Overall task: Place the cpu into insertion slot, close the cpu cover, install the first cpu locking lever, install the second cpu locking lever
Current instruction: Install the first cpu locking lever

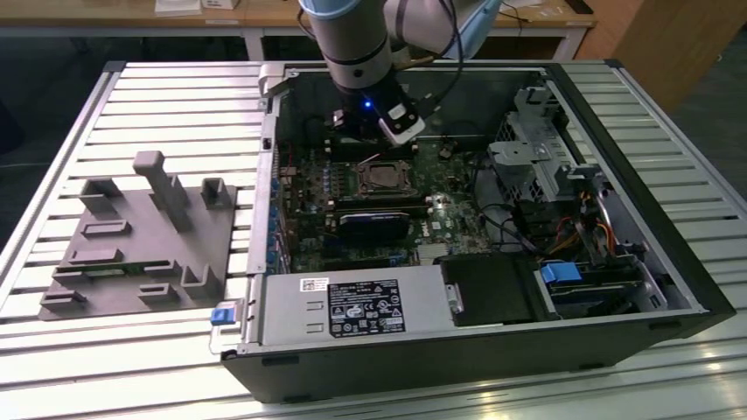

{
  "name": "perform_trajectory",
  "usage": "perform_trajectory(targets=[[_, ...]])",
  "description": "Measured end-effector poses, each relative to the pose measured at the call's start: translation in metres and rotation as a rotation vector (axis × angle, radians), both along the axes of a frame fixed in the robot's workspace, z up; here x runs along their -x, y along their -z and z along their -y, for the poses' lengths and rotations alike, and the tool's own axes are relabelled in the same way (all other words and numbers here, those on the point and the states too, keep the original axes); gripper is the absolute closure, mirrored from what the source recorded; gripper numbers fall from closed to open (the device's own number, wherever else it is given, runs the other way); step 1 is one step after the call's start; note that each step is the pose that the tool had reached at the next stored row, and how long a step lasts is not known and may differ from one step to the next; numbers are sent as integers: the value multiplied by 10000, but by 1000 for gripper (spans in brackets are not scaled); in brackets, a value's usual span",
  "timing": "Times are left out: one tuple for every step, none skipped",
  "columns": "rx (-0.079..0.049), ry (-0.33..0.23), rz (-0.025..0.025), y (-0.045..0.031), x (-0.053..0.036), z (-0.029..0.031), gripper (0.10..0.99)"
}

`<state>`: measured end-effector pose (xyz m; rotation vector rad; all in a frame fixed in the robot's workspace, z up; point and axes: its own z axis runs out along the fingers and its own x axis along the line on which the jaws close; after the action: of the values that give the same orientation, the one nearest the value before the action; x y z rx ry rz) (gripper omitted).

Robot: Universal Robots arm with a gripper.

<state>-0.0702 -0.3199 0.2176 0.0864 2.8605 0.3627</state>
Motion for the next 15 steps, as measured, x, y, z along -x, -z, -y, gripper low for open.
perform_trajectory(targets=[[1,9,0,1,0,-5,984],[1,9,0,1,0,-8,984],[1,8,11,2,0,-9,984],[5,9,53,4,0,-9,984],[15,9,115,7,0,-10,984],[21,8,179,12,0,-10,984],[23,7,250,17,0,-10,984],[25,7,323,23,0,-11,984],[24,8,391,30,0,-10,984],[25,10,423,37,0,-10,984],[26,32,426,43,0,-11,984],[29,121,425,47,0,-12,984],[33,268,426,52,0,-12,984],[35,431,425,56,0,-12,984],[37,585,425,61,0,-12,984]])
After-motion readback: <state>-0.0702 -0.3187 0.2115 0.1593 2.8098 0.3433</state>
